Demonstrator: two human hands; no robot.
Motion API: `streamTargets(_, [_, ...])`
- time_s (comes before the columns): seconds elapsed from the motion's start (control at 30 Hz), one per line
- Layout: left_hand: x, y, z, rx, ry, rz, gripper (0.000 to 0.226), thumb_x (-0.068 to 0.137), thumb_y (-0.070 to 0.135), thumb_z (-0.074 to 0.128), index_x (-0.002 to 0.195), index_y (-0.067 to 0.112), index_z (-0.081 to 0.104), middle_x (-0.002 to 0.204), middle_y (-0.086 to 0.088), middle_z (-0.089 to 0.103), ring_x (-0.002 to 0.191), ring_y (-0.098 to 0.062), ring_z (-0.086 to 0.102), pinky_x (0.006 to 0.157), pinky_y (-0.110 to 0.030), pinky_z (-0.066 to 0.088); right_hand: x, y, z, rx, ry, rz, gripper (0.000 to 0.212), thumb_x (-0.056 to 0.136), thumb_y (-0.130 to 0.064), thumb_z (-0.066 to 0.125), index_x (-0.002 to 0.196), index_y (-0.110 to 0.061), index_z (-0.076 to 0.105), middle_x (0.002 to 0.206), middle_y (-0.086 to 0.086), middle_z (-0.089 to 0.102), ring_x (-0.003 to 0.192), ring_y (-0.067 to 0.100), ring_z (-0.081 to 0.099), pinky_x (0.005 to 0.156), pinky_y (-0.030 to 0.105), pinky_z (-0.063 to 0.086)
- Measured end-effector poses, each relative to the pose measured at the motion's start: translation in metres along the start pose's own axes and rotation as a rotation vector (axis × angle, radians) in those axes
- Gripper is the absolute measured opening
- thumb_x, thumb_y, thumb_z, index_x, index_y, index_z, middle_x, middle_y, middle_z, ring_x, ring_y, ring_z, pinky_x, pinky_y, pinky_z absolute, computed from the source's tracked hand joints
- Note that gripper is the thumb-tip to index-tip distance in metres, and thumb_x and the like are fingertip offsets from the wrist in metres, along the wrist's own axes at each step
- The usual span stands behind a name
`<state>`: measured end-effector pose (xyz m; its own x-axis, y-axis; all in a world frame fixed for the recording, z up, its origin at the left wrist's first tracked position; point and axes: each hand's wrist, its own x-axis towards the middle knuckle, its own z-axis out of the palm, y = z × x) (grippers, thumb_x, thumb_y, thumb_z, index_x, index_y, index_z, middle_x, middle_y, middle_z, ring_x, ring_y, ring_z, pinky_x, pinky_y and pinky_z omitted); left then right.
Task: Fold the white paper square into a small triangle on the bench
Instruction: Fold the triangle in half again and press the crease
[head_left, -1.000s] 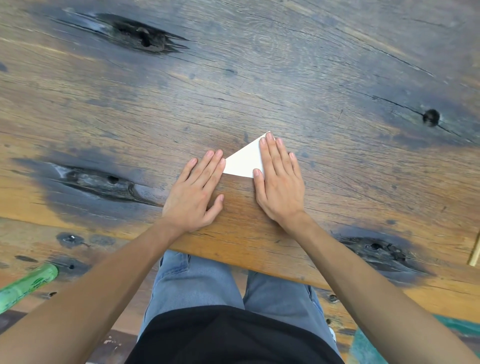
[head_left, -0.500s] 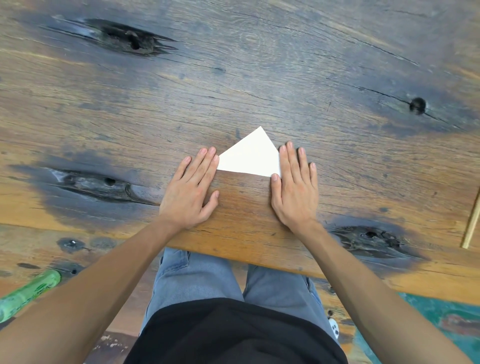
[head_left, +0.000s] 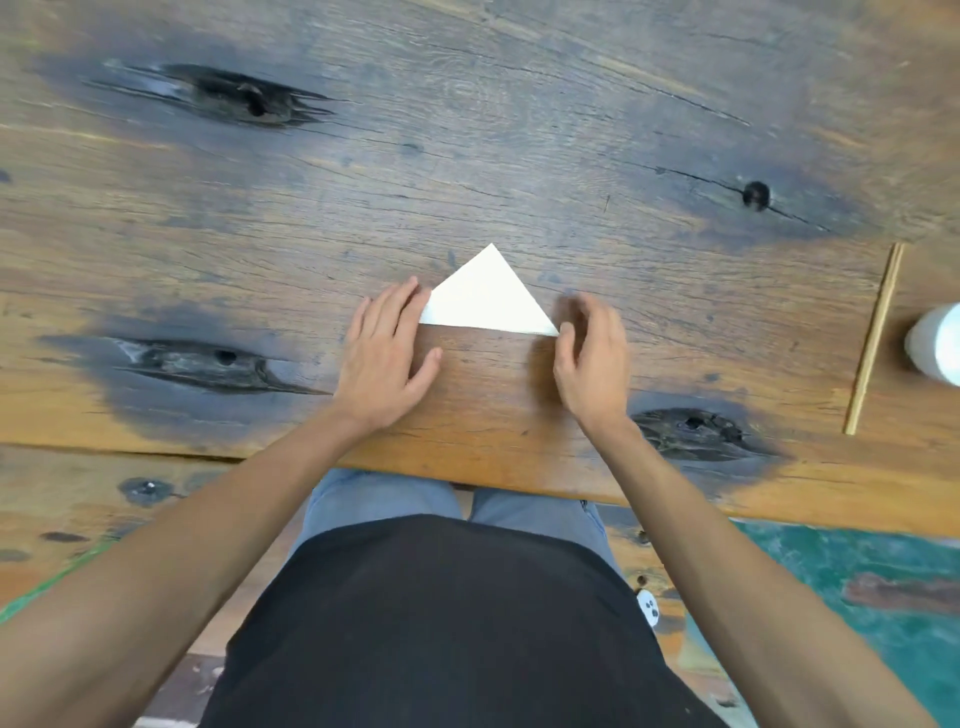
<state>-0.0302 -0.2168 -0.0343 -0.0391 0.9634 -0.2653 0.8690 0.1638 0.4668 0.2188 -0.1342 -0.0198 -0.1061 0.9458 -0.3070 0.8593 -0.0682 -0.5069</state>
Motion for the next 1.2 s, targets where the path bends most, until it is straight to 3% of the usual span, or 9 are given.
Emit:
streamTargets(0.13, [0.032, 0.040, -0.010, -0.110, 0.084, -0.111, 0.053, 0.097, 0.025, 0.057, 0.145, 0.005, 0.047, 0.149, -0.015, 0.047, 0.128, -0.036, 0.047, 0.110, -0.047, 0.038, 0.038, -0.051, 0.005, 0.135, -0.149, 0.012, 0.048, 0.100, -0.016, 0.054, 0.146, -0.006, 0.048, 0.140, 0.011, 0.061, 0.130, 0.026, 0.057, 0.110, 0.042, 0.045])
streamTargets(0.33, [0.062, 0.052, -0.008, -0.095, -0.083, -0.312, 0.067, 0.092, 0.030, 0.067, 0.150, 0.012, 0.038, 0.144, -0.013, 0.041, 0.131, -0.034, 0.039, 0.108, -0.046, 0.037, 0.072, -0.078, 0.016, 0.157, -0.224, 0.172, 0.043, 0.096, -0.022, 0.060, 0.137, -0.010, 0.056, 0.125, 0.005, 0.064, 0.117, 0.024, 0.062, 0.104, 0.044, 0.049])
streamTargets(0.53, [0.063, 0.039, -0.004, -0.112, -0.113, -0.292, 0.071, 0.089, 0.035, 0.069, 0.151, 0.014, 0.039, 0.143, -0.011, 0.041, 0.131, -0.032, 0.039, 0.105, -0.045, 0.037, 0.084, -0.075, 0.015, 0.255, -0.311, 0.327, 0.034, 0.091, -0.024, 0.065, 0.125, -0.022, 0.065, 0.087, -0.019, 0.065, 0.096, 0.012, 0.065, 0.086, 0.026, 0.047])
streamTargets(0.6, [0.064, 0.039, -0.003, -0.118, -0.112, -0.294, 0.071, 0.089, 0.035, 0.070, 0.150, 0.015, 0.040, 0.142, -0.012, 0.041, 0.130, -0.032, 0.039, 0.105, -0.045, 0.037, 0.087, -0.073, 0.015, 0.330, -0.342, 0.369, 0.027, 0.089, -0.025, 0.074, 0.115, -0.025, 0.067, 0.081, -0.016, 0.063, 0.087, 0.007, 0.064, 0.085, 0.025, 0.048])
streamTargets(0.73, [0.065, 0.036, -0.002, -0.122, -0.114, -0.277, 0.070, 0.088, 0.034, 0.071, 0.149, 0.014, 0.042, 0.140, -0.012, 0.042, 0.128, -0.032, 0.040, 0.104, -0.043, 0.037, 0.090, -0.071, 0.010, 0.355, -0.408, 0.380, 0.021, 0.084, -0.025, 0.083, 0.103, -0.022, 0.075, 0.070, -0.011, 0.057, 0.066, 0.004, 0.056, 0.068, 0.022, 0.043])
streamTargets(0.83, [0.066, 0.034, -0.003, -0.105, -0.121, -0.263, 0.072, 0.086, 0.034, 0.073, 0.148, 0.015, 0.042, 0.140, -0.011, 0.041, 0.128, -0.032, 0.040, 0.103, -0.042, 0.036, 0.089, -0.069, 0.003, 0.336, -0.424, 0.349, 0.014, 0.085, -0.020, 0.083, 0.097, -0.017, 0.077, 0.074, -0.007, 0.058, 0.066, 0.007, 0.052, 0.068, 0.024, 0.043])
streamTargets(0.97, [0.077, 0.034, -0.010, -0.151, -0.172, -0.223, 0.084, 0.080, 0.045, 0.076, 0.152, 0.024, 0.037, 0.148, -0.003, 0.035, 0.134, -0.025, 0.031, 0.105, -0.042, 0.030, 0.085, -0.070, -0.009, 0.340, -0.452, 0.297, 0.012, 0.087, -0.018, 0.081, 0.097, -0.013, 0.075, 0.094, 0.001, 0.075, 0.083, 0.011, 0.064, 0.083, 0.029, 0.052])
streamTargets(1.1, [0.100, 0.033, -0.024, -0.303, -0.294, -0.066, 0.056, 0.086, 0.044, 0.075, 0.137, 0.027, 0.060, 0.146, 0.008, 0.053, 0.138, -0.017, 0.040, 0.105, -0.036, 0.029, 0.080, -0.067, -0.022, 0.417, -0.495, 0.239, 0.010, 0.090, -0.015, 0.080, 0.095, -0.015, 0.071, 0.094, 0.003, 0.077, 0.079, 0.005, 0.068, 0.081, 0.022, 0.055])
streamTargets(1.2, [0.114, 0.030, -0.038, -0.495, -0.396, 0.024, 0.021, 0.092, 0.027, 0.075, 0.107, 0.011, 0.075, 0.104, -0.002, 0.075, 0.098, -0.016, 0.063, 0.084, -0.028, 0.039, 0.075, -0.063, -0.033, 0.432, -0.490, 0.179, 0.013, 0.091, -0.013, 0.080, 0.094, -0.021, 0.069, 0.088, -0.002, 0.073, 0.074, 0.005, 0.067, 0.077, 0.021, 0.056])
